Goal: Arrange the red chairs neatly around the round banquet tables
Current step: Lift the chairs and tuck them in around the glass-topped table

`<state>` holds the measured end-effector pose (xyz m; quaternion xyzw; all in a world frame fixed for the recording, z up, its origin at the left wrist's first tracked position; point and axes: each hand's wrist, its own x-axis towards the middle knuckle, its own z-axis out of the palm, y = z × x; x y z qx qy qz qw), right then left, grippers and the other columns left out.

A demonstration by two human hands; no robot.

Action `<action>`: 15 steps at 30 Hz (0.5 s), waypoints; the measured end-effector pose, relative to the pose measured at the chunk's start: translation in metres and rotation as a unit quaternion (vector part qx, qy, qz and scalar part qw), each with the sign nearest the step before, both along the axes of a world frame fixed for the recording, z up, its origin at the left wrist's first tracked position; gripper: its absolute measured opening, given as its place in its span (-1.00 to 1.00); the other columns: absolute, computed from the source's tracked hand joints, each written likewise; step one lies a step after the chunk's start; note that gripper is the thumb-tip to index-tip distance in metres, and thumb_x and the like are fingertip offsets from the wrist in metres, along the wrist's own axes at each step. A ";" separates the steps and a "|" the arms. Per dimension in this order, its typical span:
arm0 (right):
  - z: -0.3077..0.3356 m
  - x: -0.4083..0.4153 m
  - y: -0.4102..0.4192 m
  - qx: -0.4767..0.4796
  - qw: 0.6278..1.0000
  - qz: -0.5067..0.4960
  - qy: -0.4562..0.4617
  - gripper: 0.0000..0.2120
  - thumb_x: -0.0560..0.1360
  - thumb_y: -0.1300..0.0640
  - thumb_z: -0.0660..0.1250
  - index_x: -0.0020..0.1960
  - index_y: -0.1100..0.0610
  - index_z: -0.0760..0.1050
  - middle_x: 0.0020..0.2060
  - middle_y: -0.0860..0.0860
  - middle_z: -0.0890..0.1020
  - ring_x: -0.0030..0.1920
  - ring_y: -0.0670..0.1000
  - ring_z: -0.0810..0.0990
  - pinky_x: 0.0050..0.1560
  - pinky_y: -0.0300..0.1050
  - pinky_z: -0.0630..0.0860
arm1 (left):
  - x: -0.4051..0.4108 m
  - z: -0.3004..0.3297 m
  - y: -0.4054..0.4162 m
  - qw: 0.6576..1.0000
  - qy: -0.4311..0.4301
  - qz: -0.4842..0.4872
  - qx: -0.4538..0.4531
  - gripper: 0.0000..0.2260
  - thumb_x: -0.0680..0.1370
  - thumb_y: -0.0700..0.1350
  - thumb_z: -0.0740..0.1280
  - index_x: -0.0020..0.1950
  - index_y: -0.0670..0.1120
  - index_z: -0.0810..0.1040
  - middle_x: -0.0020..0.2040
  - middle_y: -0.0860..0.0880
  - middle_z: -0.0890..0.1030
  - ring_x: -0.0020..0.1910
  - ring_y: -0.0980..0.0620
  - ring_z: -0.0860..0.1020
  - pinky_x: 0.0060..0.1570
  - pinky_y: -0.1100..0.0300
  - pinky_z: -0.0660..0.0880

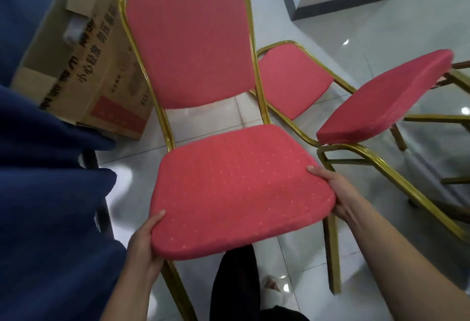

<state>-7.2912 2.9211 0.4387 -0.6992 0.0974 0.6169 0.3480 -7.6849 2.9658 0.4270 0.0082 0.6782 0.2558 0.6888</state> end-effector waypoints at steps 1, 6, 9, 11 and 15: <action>-0.002 0.001 -0.006 0.018 1.000 0.006 -0.003 -0.59 0.42 0.07 0.48 0.19 0.24 0.54 -0.01 0.21 0.70 -0.08 0.19 0.69 -0.11 0.08 0.63 | 0.001 -0.002 -0.005 1.000 0.002 -0.003 0.016 -0.58 0.42 -0.09 0.44 0.25 -0.16 0.54 0.14 -0.18 0.67 0.05 -0.15 0.67 -0.10 0.02 0.65; -0.032 0.007 -0.058 0.063 0.997 0.046 -0.024 -0.37 0.36 -0.08 0.55 0.32 0.19 0.50 0.19 0.25 0.62 0.11 0.26 0.65 0.11 0.24 0.59 | -0.003 -0.024 -0.049 0.996 -0.005 -0.047 0.076 -0.57 0.52 -0.05 0.38 0.35 -0.16 0.49 0.22 -0.17 0.64 0.19 -0.18 0.61 0.10 -0.06 0.59; -0.029 0.005 -0.090 0.064 0.990 0.098 -0.076 -0.26 0.27 -0.16 0.61 0.33 0.15 0.49 0.16 0.18 0.64 0.06 0.21 0.68 0.03 0.16 0.63 | -0.012 -0.028 -0.075 0.989 -0.009 -0.114 0.098 -0.50 0.51 0.04 0.41 0.40 -0.12 0.46 0.26 -0.14 0.62 0.23 -0.14 0.60 0.20 -0.07 0.54; -0.021 0.001 -0.102 0.055 0.972 0.144 -0.176 -0.28 0.36 -0.13 0.55 0.42 0.05 0.39 0.18 0.02 0.56 0.07 0.11 0.63 -0.14 0.00 0.60 | -0.018 -0.026 -0.091 0.981 0.022 -0.154 0.115 -0.36 0.41 0.16 0.50 0.40 -0.09 0.47 0.25 -0.13 0.62 0.19 -0.12 0.62 0.18 -0.01 0.54; -0.009 -0.021 -0.137 0.010 0.829 0.380 -0.410 -0.41 0.53 -0.12 0.34 0.51 -0.17 0.24 0.41 0.04 0.35 0.33 0.16 0.43 0.21 0.22 0.52 | -0.024 -0.018 -0.122 0.934 0.183 -0.264 0.157 -0.22 0.39 0.22 0.50 0.52 0.06 0.30 0.31 -0.05 0.53 0.18 -0.06 0.59 0.11 0.05 0.54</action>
